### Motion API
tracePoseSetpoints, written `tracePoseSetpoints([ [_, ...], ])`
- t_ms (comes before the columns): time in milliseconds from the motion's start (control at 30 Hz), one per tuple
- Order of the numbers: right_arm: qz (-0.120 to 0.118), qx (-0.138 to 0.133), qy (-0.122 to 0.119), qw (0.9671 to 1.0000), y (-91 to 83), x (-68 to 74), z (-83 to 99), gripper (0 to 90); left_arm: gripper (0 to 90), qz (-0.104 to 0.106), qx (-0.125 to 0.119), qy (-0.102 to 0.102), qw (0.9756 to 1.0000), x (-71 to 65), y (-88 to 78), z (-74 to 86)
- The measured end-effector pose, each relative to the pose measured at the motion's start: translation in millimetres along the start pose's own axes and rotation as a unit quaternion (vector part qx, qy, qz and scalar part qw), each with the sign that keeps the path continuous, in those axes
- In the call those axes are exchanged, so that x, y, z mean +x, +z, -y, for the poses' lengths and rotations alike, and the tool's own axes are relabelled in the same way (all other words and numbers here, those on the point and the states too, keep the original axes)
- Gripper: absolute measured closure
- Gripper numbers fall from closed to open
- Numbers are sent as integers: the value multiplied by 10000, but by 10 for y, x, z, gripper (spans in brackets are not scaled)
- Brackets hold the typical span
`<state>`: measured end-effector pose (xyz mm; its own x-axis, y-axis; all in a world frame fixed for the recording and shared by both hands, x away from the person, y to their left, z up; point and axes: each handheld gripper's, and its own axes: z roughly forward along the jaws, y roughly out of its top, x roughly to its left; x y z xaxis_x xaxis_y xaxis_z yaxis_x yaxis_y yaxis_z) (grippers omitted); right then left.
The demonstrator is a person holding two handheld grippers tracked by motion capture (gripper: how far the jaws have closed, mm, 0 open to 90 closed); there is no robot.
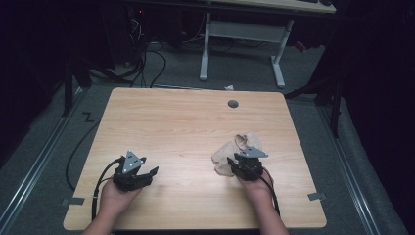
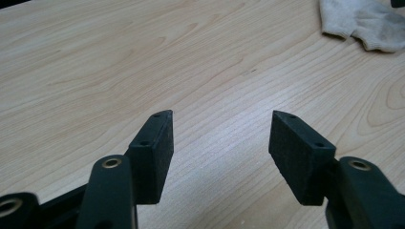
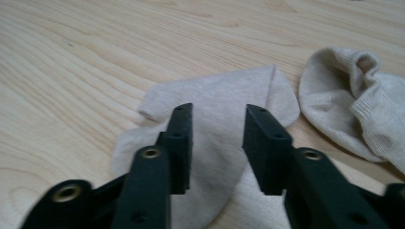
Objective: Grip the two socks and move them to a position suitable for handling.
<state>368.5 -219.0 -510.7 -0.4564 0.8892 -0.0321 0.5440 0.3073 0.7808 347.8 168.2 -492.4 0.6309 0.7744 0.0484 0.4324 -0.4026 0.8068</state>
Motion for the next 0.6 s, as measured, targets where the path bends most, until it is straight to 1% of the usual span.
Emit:
tracePoseSetpoints([
  [33,29,-24,39,10000,14,-20,3,747,426,-13,11,43,10000,-9,4,1],
  [67,50,-44,99,9999,19,-45,4,817,452,-66,36,96,9999,-23,11,3],
  [100,61,-50,138,9999,24,-78,-2,862,474,-97,60,168,9998,-35,14,4],
  [133,75,-28,191,9998,28,-99,-10,888,487,-102,71,214,9997,-45,16,6],
  [233,93,80,195,9997,59,-137,-12,900,540,-70,60,237,9997,-61,22,-1],
  [300,88,179,145,9997,87,-130,0,900,574,-51,19,207,9998,-71,23,-15],
  [367,48,244,66,9997,102,-120,11,900,593,-74,14,188,9998,-72,30,-35],
  [433,61,322,3,9995,115,-105,20,900,588,-15,-9,72,10000,-63,49,-42],
  [467,70,359,-11,9993,122,-102,26,900,577,-18,8,33,10000,-62,60,-41],
  [533,64,451,-27,9990,138,-100,41,900,548,1,38,4,10000,-63,67,-31],
  [600,64,502,-41,9987,150,-95,58,900,538,30,46,13,10000,-69,72,-29],
])
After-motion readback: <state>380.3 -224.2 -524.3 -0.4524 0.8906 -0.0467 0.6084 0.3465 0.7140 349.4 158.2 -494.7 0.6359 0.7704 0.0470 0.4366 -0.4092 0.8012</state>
